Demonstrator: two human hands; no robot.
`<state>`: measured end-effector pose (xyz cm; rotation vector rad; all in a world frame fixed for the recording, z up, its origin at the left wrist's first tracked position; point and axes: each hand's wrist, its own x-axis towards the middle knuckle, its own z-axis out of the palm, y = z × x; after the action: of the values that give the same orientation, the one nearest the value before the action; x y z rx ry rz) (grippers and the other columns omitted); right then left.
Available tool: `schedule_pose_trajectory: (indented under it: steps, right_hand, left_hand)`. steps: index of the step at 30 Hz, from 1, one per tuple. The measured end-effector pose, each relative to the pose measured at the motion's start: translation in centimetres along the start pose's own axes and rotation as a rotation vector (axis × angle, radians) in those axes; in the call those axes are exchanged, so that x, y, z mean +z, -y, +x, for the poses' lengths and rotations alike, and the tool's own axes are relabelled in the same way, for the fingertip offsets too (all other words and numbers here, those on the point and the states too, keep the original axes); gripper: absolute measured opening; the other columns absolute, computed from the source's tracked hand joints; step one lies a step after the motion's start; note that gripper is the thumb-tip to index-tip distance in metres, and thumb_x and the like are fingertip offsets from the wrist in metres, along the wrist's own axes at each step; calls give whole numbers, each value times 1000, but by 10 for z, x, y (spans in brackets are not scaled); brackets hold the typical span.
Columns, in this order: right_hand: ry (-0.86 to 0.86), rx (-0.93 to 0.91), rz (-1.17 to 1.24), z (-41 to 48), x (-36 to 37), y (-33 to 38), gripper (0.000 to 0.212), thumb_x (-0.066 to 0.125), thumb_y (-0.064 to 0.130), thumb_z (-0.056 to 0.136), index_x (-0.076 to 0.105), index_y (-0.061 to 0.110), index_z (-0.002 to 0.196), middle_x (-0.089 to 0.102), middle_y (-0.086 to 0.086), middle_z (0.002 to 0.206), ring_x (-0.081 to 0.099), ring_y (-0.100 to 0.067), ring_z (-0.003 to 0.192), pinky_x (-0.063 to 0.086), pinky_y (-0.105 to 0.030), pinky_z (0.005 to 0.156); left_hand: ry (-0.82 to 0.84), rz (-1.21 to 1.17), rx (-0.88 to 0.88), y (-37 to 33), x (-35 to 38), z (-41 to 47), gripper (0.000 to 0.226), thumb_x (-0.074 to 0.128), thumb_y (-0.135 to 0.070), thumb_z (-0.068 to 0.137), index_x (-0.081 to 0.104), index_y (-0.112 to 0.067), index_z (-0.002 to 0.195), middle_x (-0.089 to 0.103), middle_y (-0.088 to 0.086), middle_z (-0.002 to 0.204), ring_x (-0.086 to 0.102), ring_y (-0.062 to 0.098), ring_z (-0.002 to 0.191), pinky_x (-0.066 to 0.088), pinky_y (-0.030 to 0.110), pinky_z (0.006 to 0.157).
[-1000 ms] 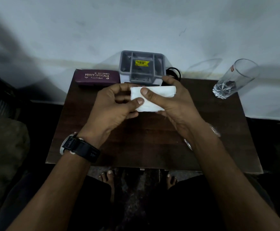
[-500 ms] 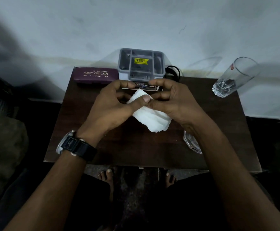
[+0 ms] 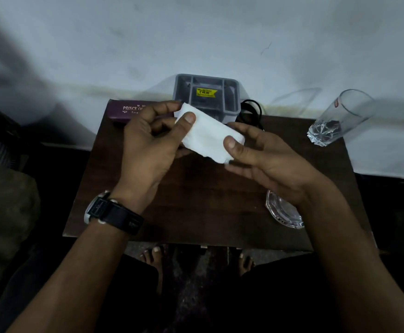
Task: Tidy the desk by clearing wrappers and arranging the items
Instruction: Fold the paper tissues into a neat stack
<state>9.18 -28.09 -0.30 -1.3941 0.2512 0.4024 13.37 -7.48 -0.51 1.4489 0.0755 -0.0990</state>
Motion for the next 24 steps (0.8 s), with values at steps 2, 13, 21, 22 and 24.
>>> schedule_pose_trajectory:
  steps: [2, 13, 21, 22, 24]
  right_hand:
    - [-73, -43, 175, 6, 11, -3, 48, 82, 20, 81, 68, 11, 126, 76, -7, 124, 74, -22, 114, 61, -36, 95]
    - [-330, -231, -89, 15, 18, -7, 17, 72, 6, 95, 74, 12, 111, 80, -8, 101, 78, -26, 100, 65, -41, 80]
    - [-274, -37, 486, 17, 49, -2, 67, 49, 60, 98, 59, 7, 139, 69, -18, 133, 66, -36, 125, 51, -57, 107]
    - [-263, 6, 607, 17, 52, -2, 72, 41, 65, 100, 59, 7, 139, 69, -20, 133, 66, -37, 124, 53, -56, 104]
    - [-288, 29, 706, 19, 53, -4, 74, 32, 67, 102, 62, 7, 135, 71, -20, 128, 72, -34, 114, 61, -46, 89]
  left_hand:
    - [-2, -49, -20, 0, 3, -1, 26, 75, -12, 95, 69, -10, 120, 77, 5, 93, 79, 15, 93, 64, 28, 66]
    - [169, 134, -183, 11, 1, 5, 57, 90, -17, 79, 61, -23, 128, 81, -2, 101, 79, 15, 98, 66, 35, 77]
    - [143, -18, -219, 19, 10, -4, 46, 89, -9, 79, 70, -16, 121, 82, 4, 106, 80, 21, 96, 66, 37, 68]
    - [123, -17, -197, 21, 13, -5, 48, 90, -9, 78, 69, -16, 121, 82, 3, 106, 80, 19, 97, 66, 36, 71]
    - [129, 116, -97, 25, 18, -7, 51, 92, -12, 76, 69, -19, 121, 80, -3, 107, 78, 8, 97, 63, 23, 73]
